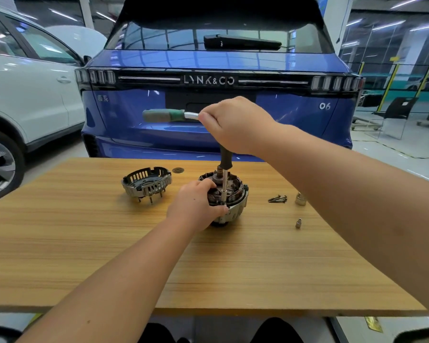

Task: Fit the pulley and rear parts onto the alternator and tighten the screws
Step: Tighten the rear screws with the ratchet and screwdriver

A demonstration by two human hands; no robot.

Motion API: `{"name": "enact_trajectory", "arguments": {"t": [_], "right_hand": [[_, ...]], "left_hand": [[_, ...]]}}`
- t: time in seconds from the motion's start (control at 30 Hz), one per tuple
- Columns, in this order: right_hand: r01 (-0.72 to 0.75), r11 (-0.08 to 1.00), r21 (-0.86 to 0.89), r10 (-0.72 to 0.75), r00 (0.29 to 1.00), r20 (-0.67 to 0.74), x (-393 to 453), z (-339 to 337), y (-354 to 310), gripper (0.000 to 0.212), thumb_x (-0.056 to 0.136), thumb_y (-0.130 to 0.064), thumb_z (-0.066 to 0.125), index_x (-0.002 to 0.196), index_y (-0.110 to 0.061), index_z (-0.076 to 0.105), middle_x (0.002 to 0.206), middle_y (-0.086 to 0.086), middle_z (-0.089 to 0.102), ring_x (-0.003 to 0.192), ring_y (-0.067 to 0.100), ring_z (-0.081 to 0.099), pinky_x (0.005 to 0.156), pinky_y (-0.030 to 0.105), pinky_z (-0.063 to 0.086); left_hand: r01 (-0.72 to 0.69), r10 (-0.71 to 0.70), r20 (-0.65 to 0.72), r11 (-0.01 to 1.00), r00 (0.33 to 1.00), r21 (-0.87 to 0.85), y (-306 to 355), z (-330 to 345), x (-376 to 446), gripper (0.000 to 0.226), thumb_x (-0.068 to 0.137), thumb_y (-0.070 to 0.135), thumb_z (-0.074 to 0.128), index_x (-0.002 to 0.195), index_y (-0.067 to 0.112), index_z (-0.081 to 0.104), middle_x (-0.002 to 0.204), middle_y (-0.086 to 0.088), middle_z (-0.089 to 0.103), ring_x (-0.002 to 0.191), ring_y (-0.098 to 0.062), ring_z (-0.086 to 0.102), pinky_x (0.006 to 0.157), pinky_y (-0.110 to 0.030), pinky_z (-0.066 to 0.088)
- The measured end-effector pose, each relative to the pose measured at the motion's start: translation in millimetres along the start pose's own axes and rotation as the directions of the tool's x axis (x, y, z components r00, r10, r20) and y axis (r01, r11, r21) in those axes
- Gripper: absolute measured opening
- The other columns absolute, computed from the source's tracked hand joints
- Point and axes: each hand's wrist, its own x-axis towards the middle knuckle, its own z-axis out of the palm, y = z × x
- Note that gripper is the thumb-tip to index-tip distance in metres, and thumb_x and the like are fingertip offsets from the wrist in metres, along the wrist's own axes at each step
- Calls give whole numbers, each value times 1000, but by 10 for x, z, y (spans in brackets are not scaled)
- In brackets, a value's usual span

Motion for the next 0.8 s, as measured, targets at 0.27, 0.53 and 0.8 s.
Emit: {"name": "enact_trajectory", "arguments": {"t": [0.27, 0.53, 0.8], "right_hand": [[-620, 511, 596, 455, 783, 424, 117, -206, -77, 23, 103, -28, 42, 95, -10, 52, 76, 9, 77, 79, 22, 77, 88, 37, 58], [-354, -391, 850, 416, 755, 506, -116, 89, 52, 21, 99, -19, 48, 118, -12, 49, 96, 2, 79, 83, 18, 77, 91, 49, 40], [-14, -145, 989, 614, 783, 101, -207, 410, -82, 9, 100, -31, 60, 94, -24, 59, 95, -2, 75, 90, 12, 68, 74, 31, 55]], "left_hand": [[21, -21, 21, 1000, 1000, -9, 9, -11, 7, 70, 79, 59, 74, 140, 36, 46, 134, 8, 53, 123, -17, 48, 94, -42, 53], [24, -23, 24, 1000, 999, -14, -11, -1, 22, 71, 78, 59, 75, 139, 36, 46, 134, 9, 54, 124, -17, 48, 94, -43, 53], [15, -14, 30, 1000, 999, -21, -3, -10, 19, 71, 79, 57, 76, 139, 34, 47, 135, 7, 54, 125, -18, 47, 96, -42, 51]]}}
